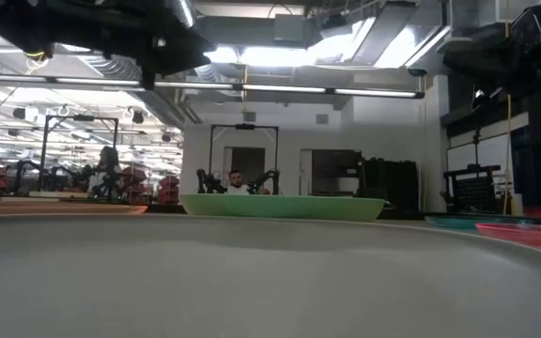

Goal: Stack plastic plates
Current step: Stack the green plate on top of the gray plate

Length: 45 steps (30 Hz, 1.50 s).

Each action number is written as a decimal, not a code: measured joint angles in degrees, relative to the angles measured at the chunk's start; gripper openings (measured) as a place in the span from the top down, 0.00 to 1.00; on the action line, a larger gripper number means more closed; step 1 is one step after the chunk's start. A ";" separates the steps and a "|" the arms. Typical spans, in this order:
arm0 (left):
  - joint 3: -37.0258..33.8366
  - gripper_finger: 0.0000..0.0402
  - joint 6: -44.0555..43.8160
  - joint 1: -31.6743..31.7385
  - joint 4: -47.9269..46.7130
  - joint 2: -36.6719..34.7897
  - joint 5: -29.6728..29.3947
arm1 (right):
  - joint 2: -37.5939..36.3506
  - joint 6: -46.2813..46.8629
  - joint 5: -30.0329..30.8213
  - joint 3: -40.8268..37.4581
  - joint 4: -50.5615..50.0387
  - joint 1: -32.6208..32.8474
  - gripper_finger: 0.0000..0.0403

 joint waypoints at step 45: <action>26.81 0.52 -19.15 8.89 -51.57 22.72 3.77 | 0.01 0.17 0.17 0.00 -1.63 -0.01 0.99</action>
